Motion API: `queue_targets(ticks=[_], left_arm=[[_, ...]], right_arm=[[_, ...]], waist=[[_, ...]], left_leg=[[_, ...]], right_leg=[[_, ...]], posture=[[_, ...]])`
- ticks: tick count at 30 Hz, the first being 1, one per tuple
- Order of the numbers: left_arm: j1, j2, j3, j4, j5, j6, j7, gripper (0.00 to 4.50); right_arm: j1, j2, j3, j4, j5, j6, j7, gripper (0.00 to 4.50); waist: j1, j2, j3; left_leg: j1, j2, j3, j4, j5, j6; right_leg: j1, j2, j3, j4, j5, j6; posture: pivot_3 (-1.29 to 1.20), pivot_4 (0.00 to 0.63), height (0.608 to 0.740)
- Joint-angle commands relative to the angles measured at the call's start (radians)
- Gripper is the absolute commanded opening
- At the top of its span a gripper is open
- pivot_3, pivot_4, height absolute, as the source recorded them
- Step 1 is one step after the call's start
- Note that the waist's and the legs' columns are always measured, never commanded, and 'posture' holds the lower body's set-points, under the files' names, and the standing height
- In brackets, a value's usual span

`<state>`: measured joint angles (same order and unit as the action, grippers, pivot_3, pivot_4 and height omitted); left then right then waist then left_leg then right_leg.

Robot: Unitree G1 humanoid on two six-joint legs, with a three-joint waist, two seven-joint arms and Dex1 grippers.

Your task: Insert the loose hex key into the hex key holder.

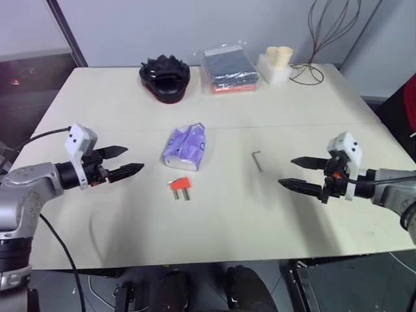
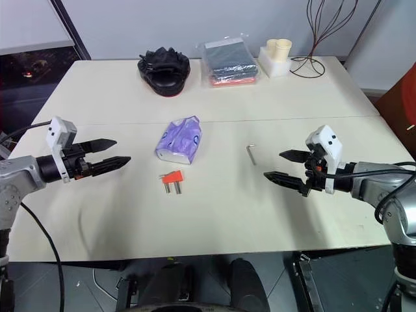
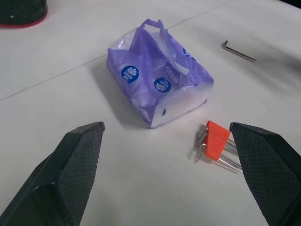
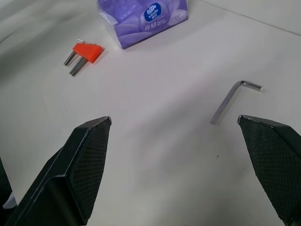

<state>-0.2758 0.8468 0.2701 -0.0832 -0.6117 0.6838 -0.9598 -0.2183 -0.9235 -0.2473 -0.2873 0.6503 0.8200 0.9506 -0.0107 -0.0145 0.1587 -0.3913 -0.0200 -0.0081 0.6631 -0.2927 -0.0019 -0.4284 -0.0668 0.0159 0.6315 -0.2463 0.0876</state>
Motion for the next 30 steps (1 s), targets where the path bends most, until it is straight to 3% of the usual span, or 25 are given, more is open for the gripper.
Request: queue_targets(ticks=[1,20,30], left_arm=[[0.005,0.003,0.044,-0.03,-0.009,-0.014,0.015,4.47],[-0.016,-0.012,0.035,-0.013,-0.017,-0.047,0.037,4.47],[-0.032,0.001,0.002,0.014,0.014,-0.093,0.005,4.47]], right_arm=[[-0.021,0.007,-0.006,-0.007,0.0,-0.027,-0.006,4.5],[-0.035,0.008,-0.004,0.022,-0.024,-0.058,-0.026,4.5],[-0.149,0.027,0.064,-0.006,-0.014,-0.047,-0.017,4.5]], waist=[[0.0,0.0,0.0],[0.0,0.0,0.0],[-0.001,0.0,0.0]], left_leg=[[0.0,0.0,0.0,0.0,0.0,0.0],[0.0,0.0,0.0,0.0,0.0,0.0],[0.0,0.0,0.0,0.0,0.0,0.0]], right_leg=[[0.0,0.0,0.0,0.0,0.0,0.0],[0.0,0.0,0.0,0.0,0.0,0.0],[0.0,0.0,0.0,0.0,0.0,0.0]], posture=[[0.0,0.15,0.74],[0.0,0.15,0.74],[0.0,0.15,0.74]])
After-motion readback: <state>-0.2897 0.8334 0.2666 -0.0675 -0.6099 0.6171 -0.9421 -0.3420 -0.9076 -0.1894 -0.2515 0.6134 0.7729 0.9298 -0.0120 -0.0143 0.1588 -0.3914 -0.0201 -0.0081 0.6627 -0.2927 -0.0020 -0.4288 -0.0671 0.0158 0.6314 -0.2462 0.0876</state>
